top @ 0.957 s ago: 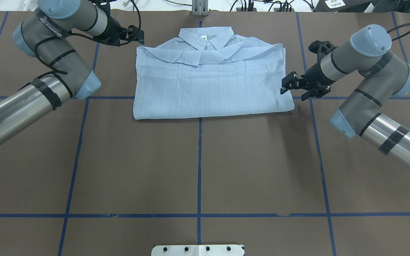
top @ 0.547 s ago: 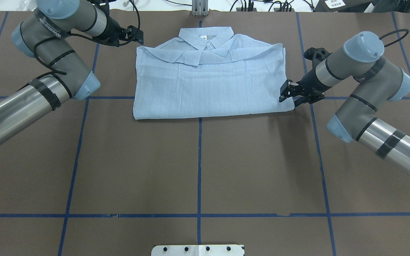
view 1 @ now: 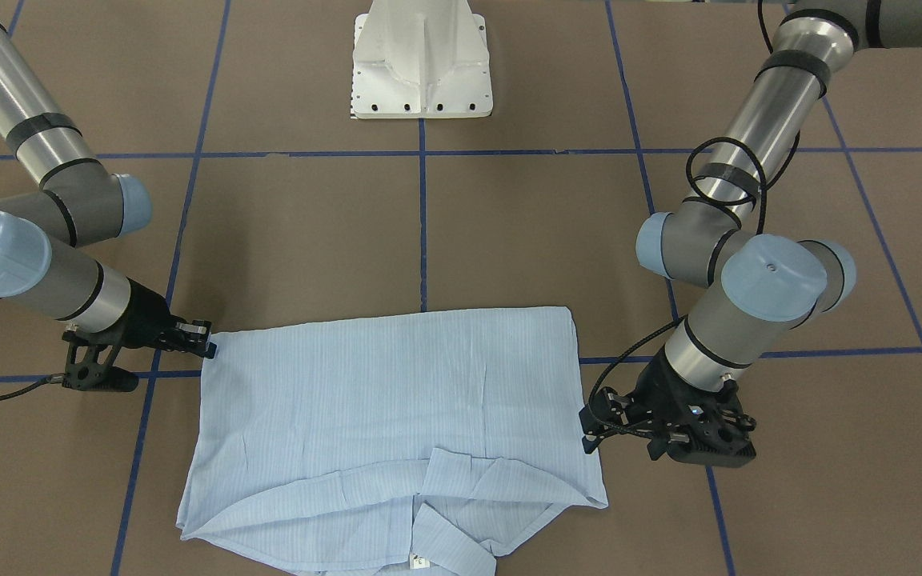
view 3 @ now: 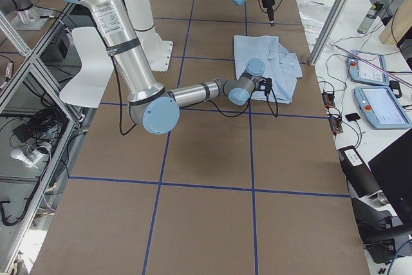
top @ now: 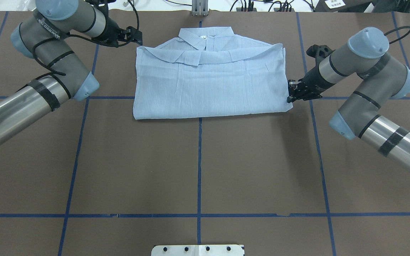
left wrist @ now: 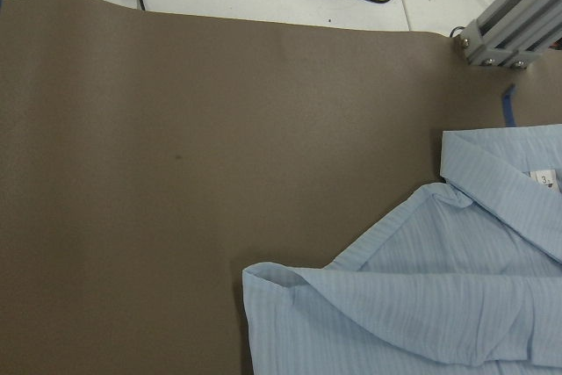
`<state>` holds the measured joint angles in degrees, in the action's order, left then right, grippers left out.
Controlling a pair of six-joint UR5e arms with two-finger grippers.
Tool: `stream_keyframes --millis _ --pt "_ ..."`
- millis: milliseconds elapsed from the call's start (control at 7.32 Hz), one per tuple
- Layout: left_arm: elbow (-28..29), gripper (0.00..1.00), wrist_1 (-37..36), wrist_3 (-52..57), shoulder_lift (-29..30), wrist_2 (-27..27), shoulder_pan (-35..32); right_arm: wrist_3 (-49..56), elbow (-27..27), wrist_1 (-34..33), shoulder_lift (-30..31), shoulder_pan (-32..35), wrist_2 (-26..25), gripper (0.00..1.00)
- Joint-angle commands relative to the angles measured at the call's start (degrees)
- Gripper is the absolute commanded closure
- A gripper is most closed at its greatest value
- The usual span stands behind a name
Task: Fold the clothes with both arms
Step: 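Move the right gripper to the folded shirt's side edge and grasp it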
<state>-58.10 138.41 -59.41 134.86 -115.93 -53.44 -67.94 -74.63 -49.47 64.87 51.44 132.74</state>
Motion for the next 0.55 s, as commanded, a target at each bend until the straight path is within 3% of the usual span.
stream_keyframes --millis 0,137,410 --pt "0.0 0.01 0.1 -0.8 -0.04 0.0 0.0 0.26 -1.13 1.04 1.65 0.41 0.58 1.0" --pt "-0.09 0.01 0.11 -0.79 -0.12 0.0 -0.09 0.35 -6.96 2.79 7.75 0.33 4.24 1.0" --pt "-1.74 0.01 0.55 -0.71 -2.31 0.0 0.0 -0.09 -23.55 5.09 24.16 -0.72 5.95 1.0"
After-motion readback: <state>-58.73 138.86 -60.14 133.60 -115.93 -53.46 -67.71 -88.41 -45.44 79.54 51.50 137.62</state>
